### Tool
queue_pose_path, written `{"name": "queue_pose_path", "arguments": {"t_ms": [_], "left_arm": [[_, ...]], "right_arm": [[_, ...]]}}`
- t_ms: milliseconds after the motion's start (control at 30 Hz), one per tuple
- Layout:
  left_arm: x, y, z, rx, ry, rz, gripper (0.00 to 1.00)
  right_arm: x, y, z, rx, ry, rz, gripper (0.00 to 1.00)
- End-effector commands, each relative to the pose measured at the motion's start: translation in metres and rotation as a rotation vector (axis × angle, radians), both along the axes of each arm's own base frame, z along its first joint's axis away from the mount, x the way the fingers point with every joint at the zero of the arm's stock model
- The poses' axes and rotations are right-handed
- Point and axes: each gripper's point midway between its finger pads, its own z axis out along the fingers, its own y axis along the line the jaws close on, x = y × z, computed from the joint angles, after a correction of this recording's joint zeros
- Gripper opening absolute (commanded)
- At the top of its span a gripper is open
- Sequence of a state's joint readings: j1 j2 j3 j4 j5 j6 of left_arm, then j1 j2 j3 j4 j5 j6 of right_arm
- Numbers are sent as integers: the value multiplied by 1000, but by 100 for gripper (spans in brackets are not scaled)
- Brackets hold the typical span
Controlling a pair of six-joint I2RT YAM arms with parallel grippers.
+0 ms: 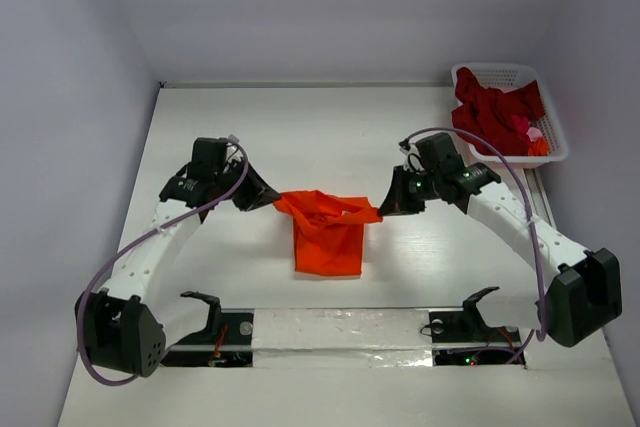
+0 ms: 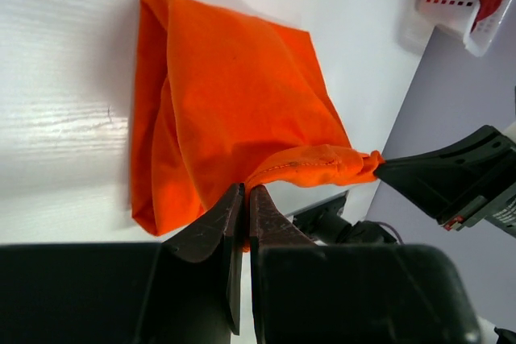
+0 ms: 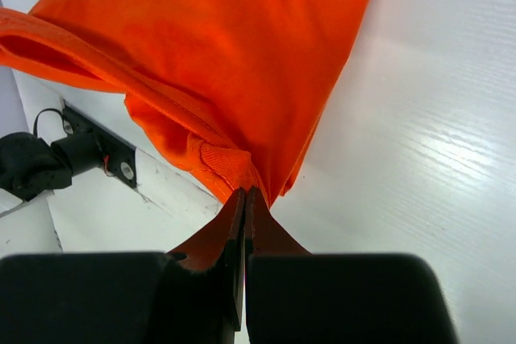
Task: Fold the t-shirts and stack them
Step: Fold the long partially folded tshirt into a neat square
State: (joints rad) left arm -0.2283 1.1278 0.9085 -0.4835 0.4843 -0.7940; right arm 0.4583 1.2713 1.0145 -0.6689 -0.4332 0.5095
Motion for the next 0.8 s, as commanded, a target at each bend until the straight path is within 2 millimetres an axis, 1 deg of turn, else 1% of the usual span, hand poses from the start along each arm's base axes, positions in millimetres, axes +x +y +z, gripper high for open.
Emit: {"name": "queue_pose_path", "arguments": {"t_ms": [0,33,133,167,233,267,333,367,433,500,533,600,700,767], "left_arm": [[-13,0,3,-10,-19,-11,0],[-17,2,-2,-5,-7,-11,0],[-27,5,-9,4,7,-6,0],[-31,7,-8,5,1,-4,0],[-37,9,-16,13,20,3,0],[-41,10,-16,11,17,7,0],[-47,12,-22,12,33,13,0],[-49,12,-22,8,31,17,0],[-55,13,-27,9,47,18,0],[-59,14,-30,12,50,20,0],[-62,16,-35,17,65,23,0],[-65,17,-38,19,69,24,0],[-72,17,-47,34,95,15,4],[-78,19,-55,43,123,13,8]], "right_arm": [[-5,4,8,25,-46,7,0],[-6,2,5,20,-45,2,0],[-14,4,1,22,-47,11,0],[-20,4,-6,17,-28,14,0],[-25,5,-10,23,-25,15,0],[-32,5,-16,22,-12,19,0],[-35,4,-20,28,-7,13,0],[-41,4,-24,26,2,18,0],[-46,4,-29,28,7,25,0],[-56,5,-36,24,24,43,0],[-58,4,-38,21,26,43,0],[-61,3,-41,11,25,45,0],[-66,1,-43,5,25,55,0],[-69,1,-46,-5,28,60,0]]}}
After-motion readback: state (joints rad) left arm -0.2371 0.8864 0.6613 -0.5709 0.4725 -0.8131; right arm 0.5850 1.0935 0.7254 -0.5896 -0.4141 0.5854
